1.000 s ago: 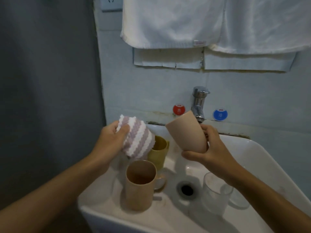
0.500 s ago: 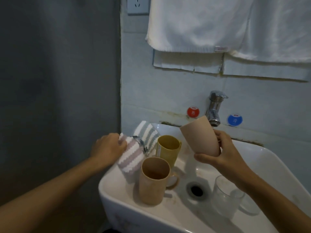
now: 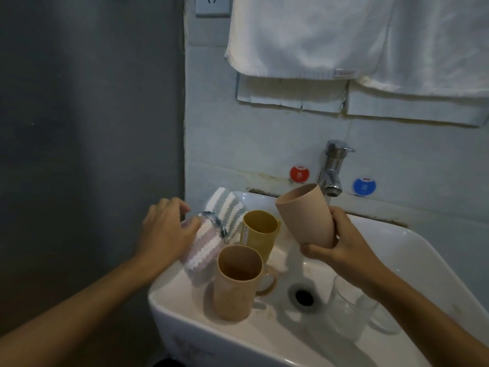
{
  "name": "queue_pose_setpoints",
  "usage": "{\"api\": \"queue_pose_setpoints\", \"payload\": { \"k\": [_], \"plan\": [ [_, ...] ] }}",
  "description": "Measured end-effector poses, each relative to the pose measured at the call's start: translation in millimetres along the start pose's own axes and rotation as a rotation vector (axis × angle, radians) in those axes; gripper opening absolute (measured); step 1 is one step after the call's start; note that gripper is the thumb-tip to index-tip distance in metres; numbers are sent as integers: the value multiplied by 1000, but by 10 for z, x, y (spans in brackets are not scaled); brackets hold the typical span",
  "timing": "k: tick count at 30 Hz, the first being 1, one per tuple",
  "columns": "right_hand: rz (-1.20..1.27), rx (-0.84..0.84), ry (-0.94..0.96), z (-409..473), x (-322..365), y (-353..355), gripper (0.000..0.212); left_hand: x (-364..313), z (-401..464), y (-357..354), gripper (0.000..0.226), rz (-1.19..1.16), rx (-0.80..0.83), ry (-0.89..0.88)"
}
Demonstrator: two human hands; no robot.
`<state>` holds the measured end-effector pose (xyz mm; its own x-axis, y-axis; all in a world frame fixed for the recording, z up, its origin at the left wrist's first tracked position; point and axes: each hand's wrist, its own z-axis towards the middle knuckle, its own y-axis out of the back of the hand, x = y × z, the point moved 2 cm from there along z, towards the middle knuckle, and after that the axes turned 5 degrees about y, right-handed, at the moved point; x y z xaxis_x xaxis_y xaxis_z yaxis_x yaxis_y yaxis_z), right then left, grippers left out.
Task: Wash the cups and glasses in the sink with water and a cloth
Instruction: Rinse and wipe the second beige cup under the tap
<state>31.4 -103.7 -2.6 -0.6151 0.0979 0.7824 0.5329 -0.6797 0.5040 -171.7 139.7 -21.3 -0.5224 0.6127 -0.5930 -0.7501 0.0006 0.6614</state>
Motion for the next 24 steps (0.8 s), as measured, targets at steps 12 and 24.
{"api": "queue_pose_setpoints", "payload": {
  "k": [12, 24],
  "plan": [
    [249, 24, -18, -177, 104, 131, 72, -1369, -625, -307, 15, -513, 309, -209],
    [244, -345, -146, -984, -69, 1098, 61, -2308, -1101, -796, 18, -620, 563, -331]
  ]
}}
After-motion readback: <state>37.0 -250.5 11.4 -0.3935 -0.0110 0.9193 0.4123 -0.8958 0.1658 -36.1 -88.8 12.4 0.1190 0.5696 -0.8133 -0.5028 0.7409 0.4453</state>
